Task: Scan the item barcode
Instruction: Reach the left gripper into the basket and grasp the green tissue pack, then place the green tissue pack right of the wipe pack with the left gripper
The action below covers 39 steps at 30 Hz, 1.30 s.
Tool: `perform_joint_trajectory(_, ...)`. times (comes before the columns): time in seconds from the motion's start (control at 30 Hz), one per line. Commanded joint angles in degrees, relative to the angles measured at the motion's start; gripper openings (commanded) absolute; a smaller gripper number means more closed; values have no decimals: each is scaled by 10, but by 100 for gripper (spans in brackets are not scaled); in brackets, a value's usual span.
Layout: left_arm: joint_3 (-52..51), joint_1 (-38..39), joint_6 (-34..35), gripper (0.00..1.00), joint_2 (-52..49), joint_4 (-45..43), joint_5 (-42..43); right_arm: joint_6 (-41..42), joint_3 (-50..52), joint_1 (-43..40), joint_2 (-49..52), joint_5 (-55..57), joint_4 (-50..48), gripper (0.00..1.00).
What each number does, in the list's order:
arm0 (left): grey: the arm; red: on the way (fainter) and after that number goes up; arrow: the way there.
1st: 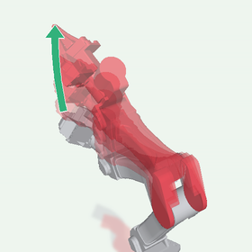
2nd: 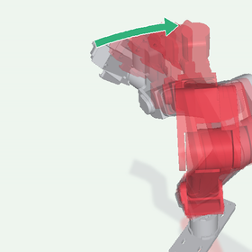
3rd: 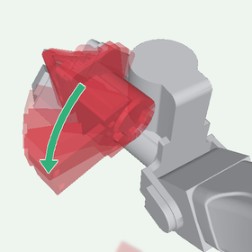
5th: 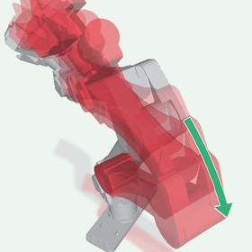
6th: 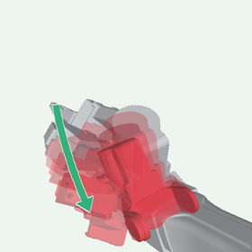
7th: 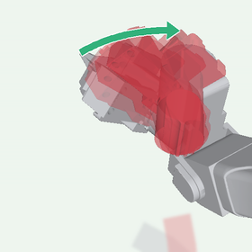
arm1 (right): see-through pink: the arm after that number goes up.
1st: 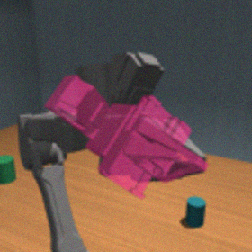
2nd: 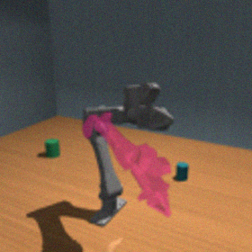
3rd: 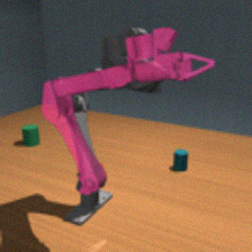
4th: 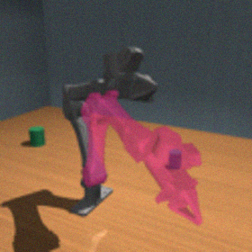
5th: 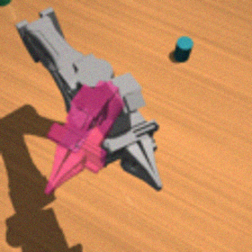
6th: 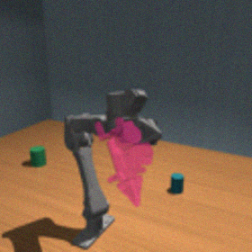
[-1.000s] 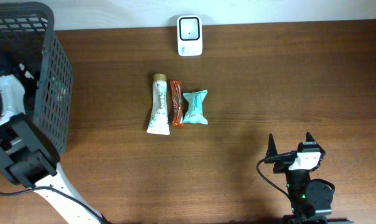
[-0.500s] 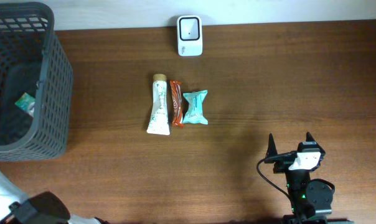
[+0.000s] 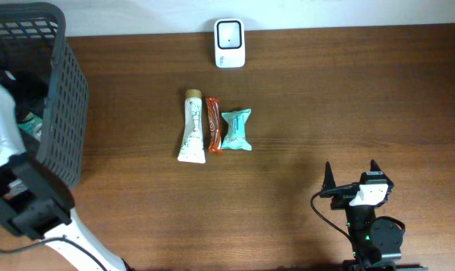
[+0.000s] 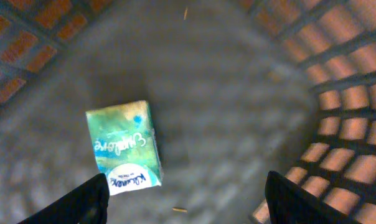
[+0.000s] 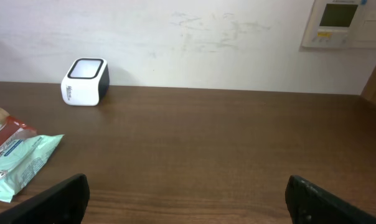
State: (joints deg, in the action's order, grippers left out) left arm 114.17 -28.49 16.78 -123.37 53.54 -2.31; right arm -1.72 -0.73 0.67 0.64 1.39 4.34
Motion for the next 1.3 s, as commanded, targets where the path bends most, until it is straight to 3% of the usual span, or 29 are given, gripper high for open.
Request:
perform_joint_trajectory(0.0, -2, 18, -3, 80, -39, 8, -134, 0, 4, -3, -2, 1, 3, 99)
perform_joint_trajectory(0.17, -2, 9, 5, 79, -85, 12, -147, 0, 4, -3, -2, 1, 3, 99)
perform_joint_trajectory(0.33, -2, -2, 5, 69, -121, 7, -156, 0, 4, -3, -2, 1, 3, 99)
perform_joint_trajectory(0.47, -2, -2, 5, 35, -123, -2, -153, 0, 4, -3, -2, 1, 3, 99)
perform_joint_trajectory(0.53, -1, -2, 5, 9, -122, -3, -153, 0, 4, -3, -2, 1, 3, 99)
perform_joint_trajectory(0.6, 12, -2, 5, 0, -113, 9, -144, 0, 4, -3, -2, 1, 3, 99)
perform_joint_trajectory(0.73, 104, -3, 6, 0, -52, 34, -35, 0, 4, -3, -2, 1, 3, 99)
perform_joint_trajectory(0.83, 200, -3, 99, 0, 24, 64, -10, 0, 4, -3, -2, 1, 3, 99)
perform_joint_trajectory(0.93, 247, -3, 102, 0, 97, 66, 47, 0, 4, -3, -2, 1, 3, 99)
perform_joint_trajectory(1.07, 256, 9, 206, 0, 189, 62, 308, 0, 4, -3, -2, 1, 3, 99)
perform_joint_trajectory(1.13, 256, 49, 221, 0, 193, 51, 375, 0, 4, -3, -2, 1, 3, 99)
perform_joint_trajectory(1.27, 253, 218, 220, 0, 171, 53, 329, 0, 4, -3, -2, 1, 3, 99)
